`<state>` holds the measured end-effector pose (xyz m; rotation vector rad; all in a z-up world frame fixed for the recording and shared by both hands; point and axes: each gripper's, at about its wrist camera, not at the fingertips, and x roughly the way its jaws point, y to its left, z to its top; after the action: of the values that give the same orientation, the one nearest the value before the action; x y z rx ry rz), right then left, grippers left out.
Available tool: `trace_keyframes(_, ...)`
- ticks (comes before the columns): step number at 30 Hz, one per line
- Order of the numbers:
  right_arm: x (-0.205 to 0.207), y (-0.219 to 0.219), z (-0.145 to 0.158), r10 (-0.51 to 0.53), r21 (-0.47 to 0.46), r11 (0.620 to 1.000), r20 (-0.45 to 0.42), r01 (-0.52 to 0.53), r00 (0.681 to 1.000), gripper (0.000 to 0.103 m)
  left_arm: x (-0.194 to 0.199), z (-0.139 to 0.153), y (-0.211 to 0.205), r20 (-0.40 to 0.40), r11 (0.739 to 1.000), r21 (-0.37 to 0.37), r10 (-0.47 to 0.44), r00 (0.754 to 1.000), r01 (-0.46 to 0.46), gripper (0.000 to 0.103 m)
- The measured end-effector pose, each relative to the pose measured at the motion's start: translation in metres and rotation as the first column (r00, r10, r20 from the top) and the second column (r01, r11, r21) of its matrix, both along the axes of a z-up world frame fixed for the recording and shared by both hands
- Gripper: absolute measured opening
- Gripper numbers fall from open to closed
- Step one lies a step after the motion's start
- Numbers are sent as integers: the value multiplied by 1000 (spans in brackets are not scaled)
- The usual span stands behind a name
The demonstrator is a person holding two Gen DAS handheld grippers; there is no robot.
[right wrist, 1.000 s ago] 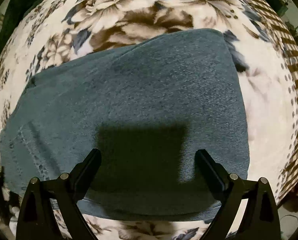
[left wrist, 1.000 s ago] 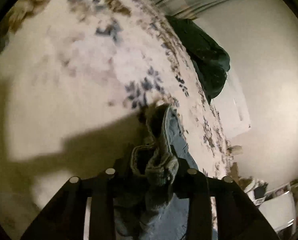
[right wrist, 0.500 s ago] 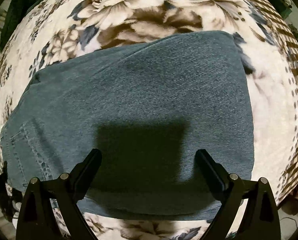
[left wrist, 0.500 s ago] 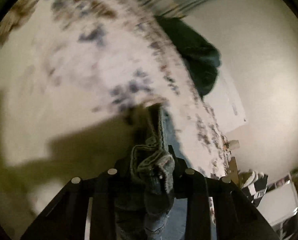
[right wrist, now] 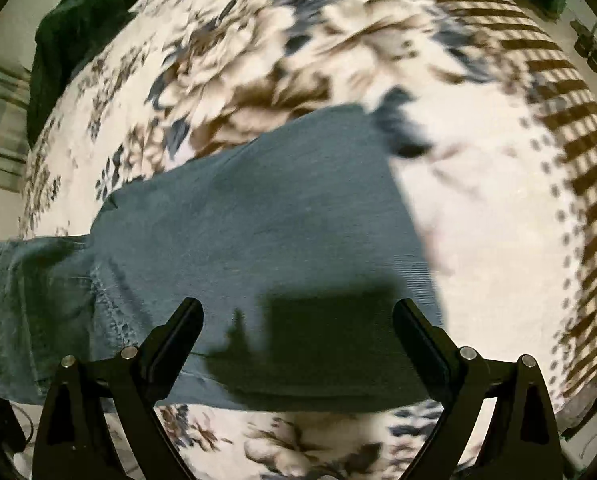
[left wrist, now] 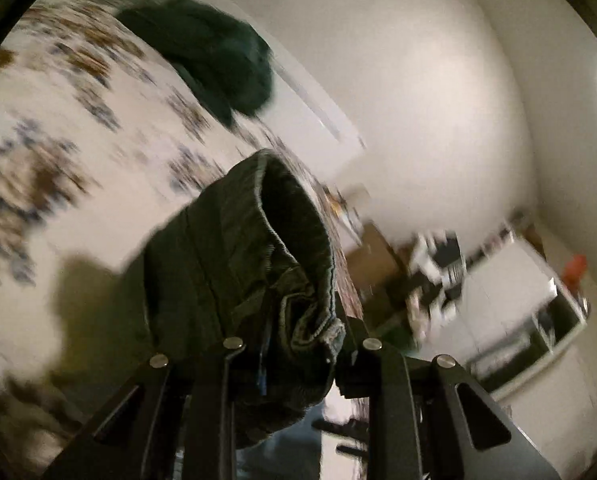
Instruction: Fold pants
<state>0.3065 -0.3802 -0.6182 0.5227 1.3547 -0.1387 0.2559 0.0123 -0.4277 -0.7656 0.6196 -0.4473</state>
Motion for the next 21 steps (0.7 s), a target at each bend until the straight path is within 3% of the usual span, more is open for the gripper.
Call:
trace_keyframes(5,-23,-49,8,-26,-33,999,10,26,1000,98,11,-52,-87,-119,976,130,-160,980,175,19)
trace_keyframes(11,-40,-92,9,-82,-13,996,15,83,996,98,29,-95,-137,-241,930,237,-224,944,281,20)
trace_keyframes(13,-40,-99,8,-82,-10,997,15,82,997,98,25,-93,-144,-255,926,241,-227,940,289,22)
trace_keyframes(14,-39,-100,8,-80,-9,997,17,80,997,98,27,-92,-145,-270,929,227,-227,936,291,28)
trace_keyframes(17,-35,-99,6,-73,10,997,24,73,997,98,29,-91,-152,-344,928,203,-232,910,313,28)
trace_keyframes(19,-31,-95,8,-60,25,998,34,59,998,98,26,-82,-159,-387,906,281,-195,901,316,43)
trace_keyframes(21,-25,-90,11,-48,47,998,49,46,998,98,23,-67,-156,-390,899,317,-167,905,303,95)
